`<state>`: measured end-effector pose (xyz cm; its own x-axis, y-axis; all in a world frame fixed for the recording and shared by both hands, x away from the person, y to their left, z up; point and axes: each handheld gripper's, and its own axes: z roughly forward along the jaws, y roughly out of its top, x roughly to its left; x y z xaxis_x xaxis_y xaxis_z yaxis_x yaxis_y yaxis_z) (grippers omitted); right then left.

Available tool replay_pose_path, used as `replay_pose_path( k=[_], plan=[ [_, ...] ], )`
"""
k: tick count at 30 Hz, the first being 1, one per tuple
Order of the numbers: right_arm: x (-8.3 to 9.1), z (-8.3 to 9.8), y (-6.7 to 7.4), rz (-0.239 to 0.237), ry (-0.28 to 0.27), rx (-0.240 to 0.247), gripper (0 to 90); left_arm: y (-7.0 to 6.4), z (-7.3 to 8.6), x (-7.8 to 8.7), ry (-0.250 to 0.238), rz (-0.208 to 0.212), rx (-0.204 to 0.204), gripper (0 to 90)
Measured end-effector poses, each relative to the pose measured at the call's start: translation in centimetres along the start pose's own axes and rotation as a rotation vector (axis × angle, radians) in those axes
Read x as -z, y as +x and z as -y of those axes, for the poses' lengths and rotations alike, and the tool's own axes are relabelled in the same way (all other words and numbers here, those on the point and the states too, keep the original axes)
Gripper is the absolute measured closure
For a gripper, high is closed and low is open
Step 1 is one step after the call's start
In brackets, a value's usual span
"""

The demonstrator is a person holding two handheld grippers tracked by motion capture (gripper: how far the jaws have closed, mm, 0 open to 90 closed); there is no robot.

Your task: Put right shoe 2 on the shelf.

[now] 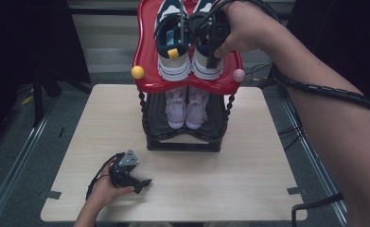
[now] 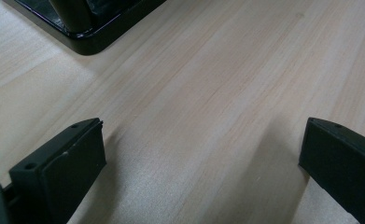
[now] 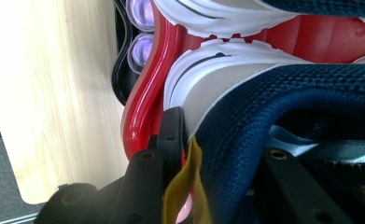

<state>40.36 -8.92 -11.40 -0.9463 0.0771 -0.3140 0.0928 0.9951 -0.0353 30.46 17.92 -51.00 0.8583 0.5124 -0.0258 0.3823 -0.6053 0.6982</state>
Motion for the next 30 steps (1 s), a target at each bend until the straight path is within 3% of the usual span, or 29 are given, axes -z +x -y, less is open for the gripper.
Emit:
replay_pose_path(
  k=[18,30],
  plan=[
    [-0.04,0.05,0.14,0.002,-0.007,-0.009,69.7,0.0,0.0,0.0,0.0,0.0,0.0,0.0],
    [0.41,0.68,0.03,0.027,-0.025,-0.064,56.4,0.0,0.0,0.0,0.0,0.0,0.0,0.0]
  ],
)
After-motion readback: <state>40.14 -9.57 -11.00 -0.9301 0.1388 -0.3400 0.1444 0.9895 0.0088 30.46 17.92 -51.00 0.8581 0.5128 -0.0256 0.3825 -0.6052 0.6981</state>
